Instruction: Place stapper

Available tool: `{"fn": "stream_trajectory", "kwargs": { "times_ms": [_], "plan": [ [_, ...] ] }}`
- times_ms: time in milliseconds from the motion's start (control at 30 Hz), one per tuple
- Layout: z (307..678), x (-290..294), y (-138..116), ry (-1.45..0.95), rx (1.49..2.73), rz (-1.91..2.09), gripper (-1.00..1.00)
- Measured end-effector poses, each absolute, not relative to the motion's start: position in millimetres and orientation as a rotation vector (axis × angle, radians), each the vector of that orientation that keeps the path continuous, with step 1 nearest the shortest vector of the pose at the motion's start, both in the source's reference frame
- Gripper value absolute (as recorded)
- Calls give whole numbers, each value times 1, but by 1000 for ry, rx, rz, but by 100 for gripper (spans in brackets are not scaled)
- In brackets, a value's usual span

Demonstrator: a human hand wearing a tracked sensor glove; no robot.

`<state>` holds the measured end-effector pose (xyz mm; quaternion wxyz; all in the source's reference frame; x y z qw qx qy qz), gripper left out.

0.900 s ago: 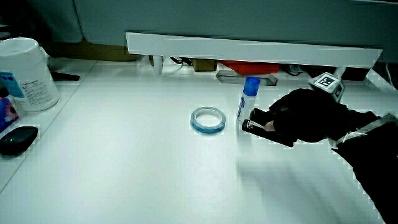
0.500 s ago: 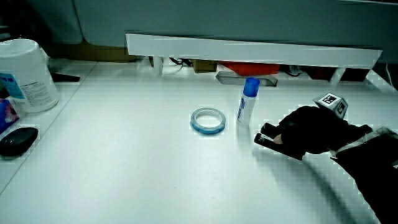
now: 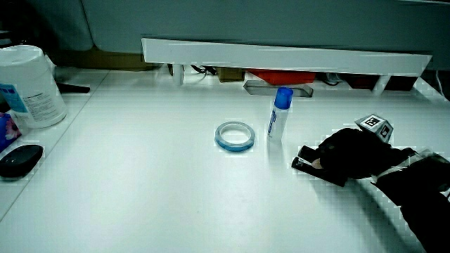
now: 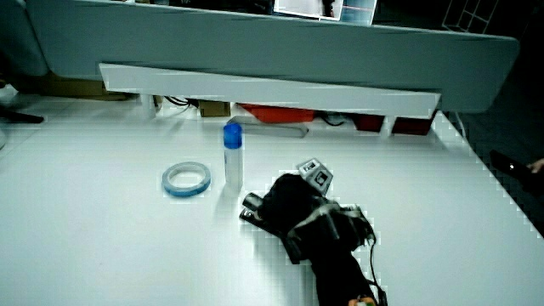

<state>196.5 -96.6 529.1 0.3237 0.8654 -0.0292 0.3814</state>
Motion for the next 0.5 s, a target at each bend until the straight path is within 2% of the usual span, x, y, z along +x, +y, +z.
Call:
{"fn": "stream_trajectory", "kwargs": {
  "times_ms": [67,100,133,300,367,400,433,467,500],
  "plan": [
    [528,197,-96,-77,2269,998,0],
    [531,197,-96,-67,2169,1006,-7],
    [529,197,-96,-71,2259,995,-13],
    [527,203,-93,-91,2227,1006,-47],
    [520,205,-91,-98,2227,1023,-60],
    [511,203,-89,-100,2119,1033,-67],
    [509,203,-88,-139,2195,1003,-73],
    [497,201,-85,-134,2116,990,-80],
    [488,199,-82,-140,2121,960,-87]
  ]
}}
